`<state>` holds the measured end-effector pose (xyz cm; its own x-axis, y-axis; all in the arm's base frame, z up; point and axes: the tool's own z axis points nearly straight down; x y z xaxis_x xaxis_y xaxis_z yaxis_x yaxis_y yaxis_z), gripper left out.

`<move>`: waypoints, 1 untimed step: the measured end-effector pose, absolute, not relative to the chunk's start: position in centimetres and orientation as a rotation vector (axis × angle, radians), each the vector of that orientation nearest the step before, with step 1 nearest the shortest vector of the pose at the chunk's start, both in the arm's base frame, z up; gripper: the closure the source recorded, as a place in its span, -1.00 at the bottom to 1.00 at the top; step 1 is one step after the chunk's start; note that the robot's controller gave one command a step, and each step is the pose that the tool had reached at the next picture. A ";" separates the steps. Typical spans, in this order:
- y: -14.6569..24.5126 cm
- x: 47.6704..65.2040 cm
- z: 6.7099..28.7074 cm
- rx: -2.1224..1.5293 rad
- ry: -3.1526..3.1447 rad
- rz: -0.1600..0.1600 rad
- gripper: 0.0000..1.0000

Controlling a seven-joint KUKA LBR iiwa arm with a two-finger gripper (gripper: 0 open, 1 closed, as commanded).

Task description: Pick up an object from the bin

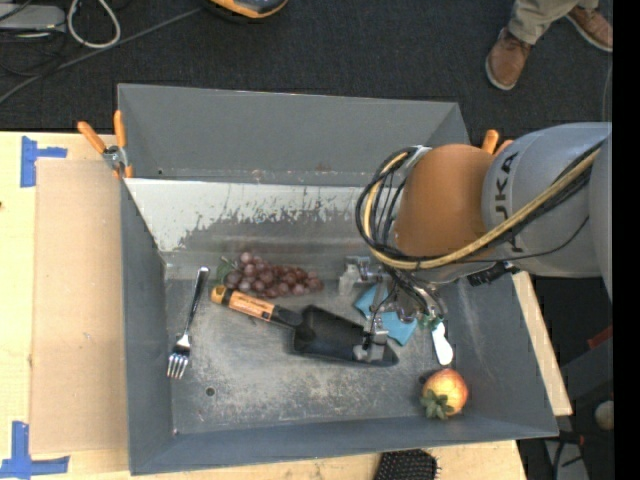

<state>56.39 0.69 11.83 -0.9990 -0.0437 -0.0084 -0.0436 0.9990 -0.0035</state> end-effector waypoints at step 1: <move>4.4 56.3 10.7 0.048 3.147 0.007 -1.00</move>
Offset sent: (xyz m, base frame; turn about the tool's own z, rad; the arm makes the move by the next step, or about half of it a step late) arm -0.0006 0.0174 -0.0483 0.2017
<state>56.29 4.36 10.67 -0.9995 0.0302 0.0057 0.0303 0.9995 0.0046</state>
